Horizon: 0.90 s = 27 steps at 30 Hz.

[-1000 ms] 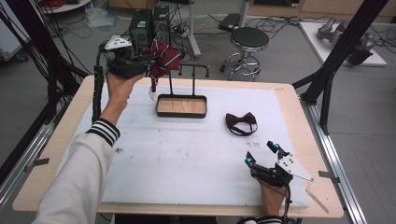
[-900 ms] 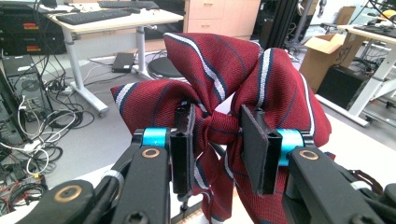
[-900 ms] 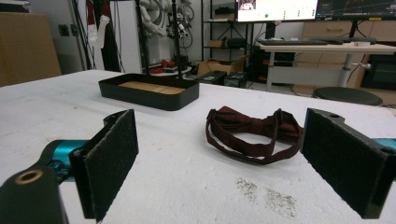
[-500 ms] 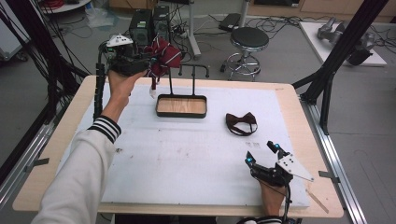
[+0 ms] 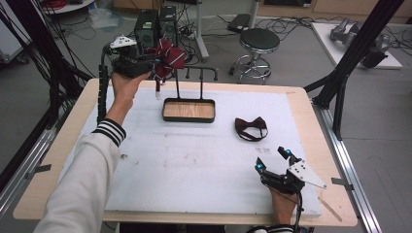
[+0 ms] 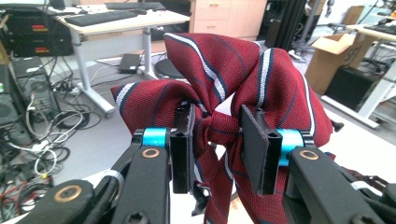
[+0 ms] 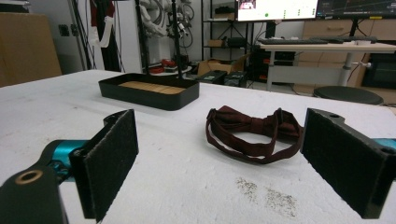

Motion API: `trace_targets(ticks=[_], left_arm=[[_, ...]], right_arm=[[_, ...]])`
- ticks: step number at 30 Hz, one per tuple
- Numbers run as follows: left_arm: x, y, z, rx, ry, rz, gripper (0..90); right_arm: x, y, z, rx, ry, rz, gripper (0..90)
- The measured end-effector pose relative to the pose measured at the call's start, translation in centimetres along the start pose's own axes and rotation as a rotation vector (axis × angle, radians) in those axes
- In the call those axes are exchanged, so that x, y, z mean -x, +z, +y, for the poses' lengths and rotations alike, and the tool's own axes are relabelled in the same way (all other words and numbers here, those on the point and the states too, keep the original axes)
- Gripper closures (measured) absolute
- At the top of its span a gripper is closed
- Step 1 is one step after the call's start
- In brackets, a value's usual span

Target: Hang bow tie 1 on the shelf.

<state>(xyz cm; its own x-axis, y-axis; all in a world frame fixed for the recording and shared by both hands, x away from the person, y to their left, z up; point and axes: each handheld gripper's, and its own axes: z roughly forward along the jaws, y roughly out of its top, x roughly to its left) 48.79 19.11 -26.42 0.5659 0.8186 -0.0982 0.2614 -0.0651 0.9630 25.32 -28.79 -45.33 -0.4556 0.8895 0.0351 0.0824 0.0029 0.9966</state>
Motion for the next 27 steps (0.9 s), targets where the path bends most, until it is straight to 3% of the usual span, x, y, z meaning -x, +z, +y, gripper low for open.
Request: trace_targets(ticks=[10,19,27], left_arm=[[-0.9,0.0,-0.7,-0.003,-0.019,0.033,66.2],[-0.7,0.0,-0.7,0.006,-0.018,0.042,66.1],[-1.0,0.9,-1.5,-0.002,-0.035,0.066,66.1]], right_arm=[[0.0,0.0,0.0,-0.001,-0.002,0.000,10.4],[0.0,0.0,0.0,0.000,0.000,0.000,10.4],[0.1,0.0,0.0,0.002,0.000,0.000,10.4]])
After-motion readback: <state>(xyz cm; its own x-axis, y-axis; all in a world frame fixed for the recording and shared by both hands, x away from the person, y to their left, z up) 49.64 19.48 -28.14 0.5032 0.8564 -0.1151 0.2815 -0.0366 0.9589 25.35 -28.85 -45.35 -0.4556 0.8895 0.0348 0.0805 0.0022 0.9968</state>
